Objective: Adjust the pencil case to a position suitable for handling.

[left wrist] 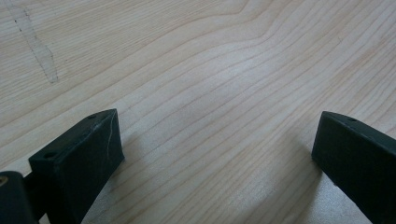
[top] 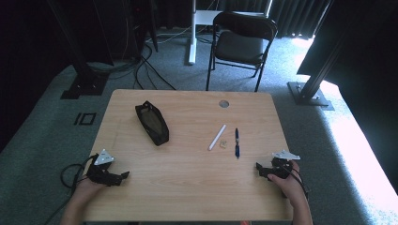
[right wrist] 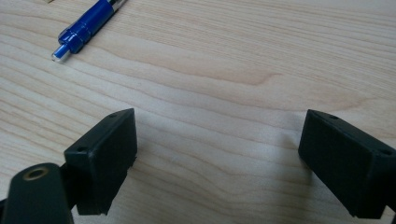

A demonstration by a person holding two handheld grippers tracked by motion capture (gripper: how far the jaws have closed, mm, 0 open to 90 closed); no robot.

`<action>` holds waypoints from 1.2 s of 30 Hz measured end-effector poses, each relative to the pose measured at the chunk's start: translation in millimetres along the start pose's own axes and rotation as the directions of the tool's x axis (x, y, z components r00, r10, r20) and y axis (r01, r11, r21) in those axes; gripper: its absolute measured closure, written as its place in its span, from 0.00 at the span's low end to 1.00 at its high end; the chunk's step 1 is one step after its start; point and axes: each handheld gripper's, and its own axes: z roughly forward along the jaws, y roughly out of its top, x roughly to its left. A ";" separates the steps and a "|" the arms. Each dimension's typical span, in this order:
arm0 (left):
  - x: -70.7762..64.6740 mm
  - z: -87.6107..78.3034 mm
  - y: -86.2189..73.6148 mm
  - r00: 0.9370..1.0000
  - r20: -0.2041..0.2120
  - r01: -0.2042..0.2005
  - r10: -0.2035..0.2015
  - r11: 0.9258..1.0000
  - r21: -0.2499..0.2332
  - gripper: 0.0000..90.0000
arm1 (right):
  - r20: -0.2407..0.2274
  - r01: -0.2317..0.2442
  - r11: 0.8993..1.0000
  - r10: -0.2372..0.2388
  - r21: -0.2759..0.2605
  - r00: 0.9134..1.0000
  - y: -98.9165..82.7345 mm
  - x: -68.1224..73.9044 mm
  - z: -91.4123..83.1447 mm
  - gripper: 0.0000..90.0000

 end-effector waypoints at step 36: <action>0.2 -0.4 -0.4 1.000 0.003 -0.001 0.001 1.000 0.000 0.02 | 0.007 -0.027 0.999 0.028 -0.034 1.000 21.3 15.9 -1.3 0.13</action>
